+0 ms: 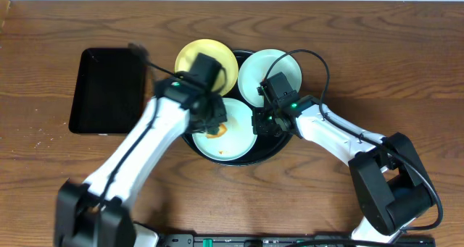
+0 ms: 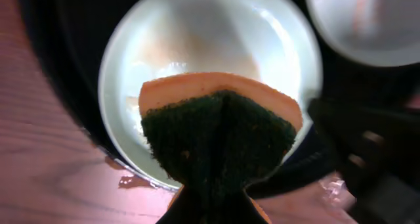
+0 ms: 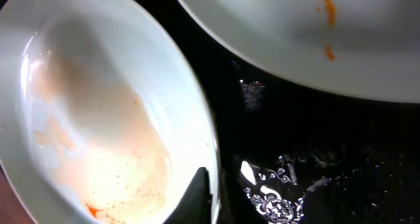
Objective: Clean dirty plates on tray and stack at the side
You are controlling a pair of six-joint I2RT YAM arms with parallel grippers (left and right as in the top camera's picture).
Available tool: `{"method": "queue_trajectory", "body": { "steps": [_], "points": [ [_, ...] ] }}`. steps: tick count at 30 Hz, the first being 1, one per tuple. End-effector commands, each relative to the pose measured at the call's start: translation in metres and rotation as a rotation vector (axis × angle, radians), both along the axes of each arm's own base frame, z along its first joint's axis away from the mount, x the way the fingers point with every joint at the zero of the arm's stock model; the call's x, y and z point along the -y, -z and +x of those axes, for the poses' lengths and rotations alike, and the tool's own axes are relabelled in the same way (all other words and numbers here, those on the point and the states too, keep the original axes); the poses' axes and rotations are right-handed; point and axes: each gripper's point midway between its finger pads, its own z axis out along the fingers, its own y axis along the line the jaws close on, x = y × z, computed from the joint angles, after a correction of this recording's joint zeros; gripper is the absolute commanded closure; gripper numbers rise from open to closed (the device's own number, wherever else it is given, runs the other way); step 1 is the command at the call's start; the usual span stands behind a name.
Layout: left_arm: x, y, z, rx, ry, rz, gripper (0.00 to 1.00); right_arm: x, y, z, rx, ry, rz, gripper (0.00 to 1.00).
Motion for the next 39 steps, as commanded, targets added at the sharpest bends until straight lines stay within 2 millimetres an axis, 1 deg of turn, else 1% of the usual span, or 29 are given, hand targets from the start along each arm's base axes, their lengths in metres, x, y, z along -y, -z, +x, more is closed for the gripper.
{"method": "queue_trajectory", "body": {
  "steps": [1, 3, 5, 7, 12, 15, 23, 24, 25, 26, 27, 31, 35, 39],
  "points": [
    [-0.02, -0.017, 0.008, 0.063, -0.018, 0.01, 0.92, -0.009, -0.001, -0.002, -0.007, -0.017, 0.019, 0.87],
    [-0.032, -0.018, 0.011, 0.071, -0.049, 0.035, 0.93, -0.009, -0.001, -0.002, -0.01, -0.008, 0.02, 0.76],
    [-0.039, -0.015, 0.012, 0.062, -0.067, 0.049, 0.93, -0.009, -0.001, -0.002, -0.021, 0.013, 0.024, 0.66],
    [-0.043, -0.011, 0.011, 0.05, -0.077, 0.055, 0.92, -0.008, 0.0, -0.001, -0.026, 0.035, 0.019, 0.62],
    [-0.05, -0.003, 0.012, 0.034, -0.09, 0.087, 0.93, -0.005, 0.012, -0.002, -0.055, 0.083, -0.004, 0.61],
    [-0.051, 0.0, 0.01, 0.027, -0.091, 0.093, 0.93, -0.005, 0.017, -0.002, -0.081, 0.122, -0.001, 0.62],
    [-0.056, 0.001, 0.011, 0.033, -0.098, 0.118, 0.92, -0.009, 0.026, 0.002, -0.085, 0.149, 0.01, 0.6],
    [-0.056, 0.001, 0.011, 0.033, -0.098, 0.118, 0.92, -0.009, 0.026, 0.003, -0.083, 0.149, 0.012, 0.61],
    [-0.056, 0.001, 0.011, 0.033, -0.098, 0.118, 0.93, -0.01, 0.026, 0.003, -0.082, 0.148, 0.012, 0.66],
    [-0.056, 0.001, 0.011, 0.033, -0.098, 0.118, 0.92, -0.01, 0.026, 0.003, -0.081, 0.146, 0.013, 0.87],
    [-0.056, 0.0, 0.012, 0.035, -0.098, 0.118, 0.93, -0.011, 0.026, 0.002, -0.082, 0.146, 0.013, 0.99],
    [-0.056, 0.0, 0.012, 0.036, -0.098, 0.117, 0.93, -0.011, 0.026, 0.001, -0.088, 0.143, 0.014, 0.99],
    [-0.056, 0.0, 0.012, 0.037, -0.098, 0.117, 0.92, -0.014, 0.025, -0.008, -0.123, 0.119, 0.03, 0.99],
    [-0.055, 0.0, 0.013, 0.04, -0.098, 0.115, 0.92, -0.018, 0.011, -0.008, -0.081, 0.044, 0.051, 0.99]
  ]
}}
